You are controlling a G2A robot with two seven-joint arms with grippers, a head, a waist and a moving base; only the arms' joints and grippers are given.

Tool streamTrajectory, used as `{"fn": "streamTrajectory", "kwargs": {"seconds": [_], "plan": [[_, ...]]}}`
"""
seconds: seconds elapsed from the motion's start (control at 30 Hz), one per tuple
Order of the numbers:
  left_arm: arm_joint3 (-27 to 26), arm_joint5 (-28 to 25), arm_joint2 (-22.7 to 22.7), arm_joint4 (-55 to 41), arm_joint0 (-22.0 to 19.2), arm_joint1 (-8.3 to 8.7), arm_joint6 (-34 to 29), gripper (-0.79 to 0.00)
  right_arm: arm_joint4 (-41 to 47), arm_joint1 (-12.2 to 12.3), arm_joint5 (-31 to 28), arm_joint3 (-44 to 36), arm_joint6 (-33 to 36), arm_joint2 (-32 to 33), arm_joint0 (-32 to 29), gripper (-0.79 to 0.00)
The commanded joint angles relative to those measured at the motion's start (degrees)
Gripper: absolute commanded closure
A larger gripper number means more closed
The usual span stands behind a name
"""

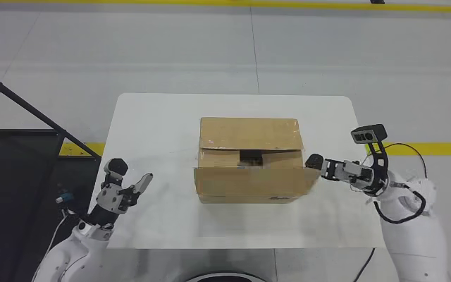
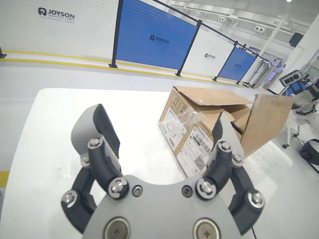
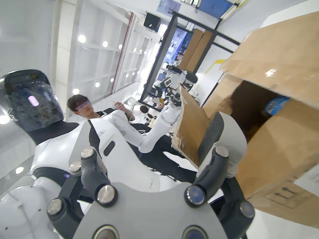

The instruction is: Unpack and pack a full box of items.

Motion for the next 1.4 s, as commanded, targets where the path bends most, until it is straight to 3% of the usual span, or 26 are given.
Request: {"fn": "streamTrajectory", "kwargs": {"seconds": [0.0, 0.37, 0.67, 0.83, 1.0, 1.13, 1.37], "plan": [[-0.48, -1.53, 0.46, 0.89, 0.01, 0.04, 0.14, -0.785, 1.74, 0.3, 0.74, -2.05, 0.76, -0.09, -1.21, -0.785], [-0.91, -11.87, 3.77, 11.69, -0.02, 0.62, -0.66, -0.785, -4.09, 5.05, 0.72, -13.33, 0.76, -2.95, -8.14, -0.785], [1.61, -14.14, 7.49, 17.83, -1.23, 0.89, -1.5, -0.785, -13.31, 8.17, -0.96, -17.62, -0.91, -6.7, -9.97, -0.785], [3.03, -12.39, 8.97, 21.13, -2.18, 0.95, -1.64, -0.785, -4.26, 8.57, -4.48, -10.27, -4.46, -6.3, -7.83, -0.785], [4.21, -12.01, 9.6, 21.87, -2.86, 1.08, -1.64, -0.785, 6.09, 7.64, -3.22, 0.58, -6.71, -8.28, -1.77, -0.785], [5.01, -10.53, 9.89, 22.18, -3.23, 1.12, -1.66, -0.785, 5.94, 7.1, -0.61, 6.16, -9.93, -10.21, 2.77, -0.785], [5.01, -10.53, 9.89, 22.18, -3.23, 1.12, -1.66, -0.785, 5.94, 7.1, -0.61, 6.16, -9.93, -10.21, 2.77, -0.785]]}}
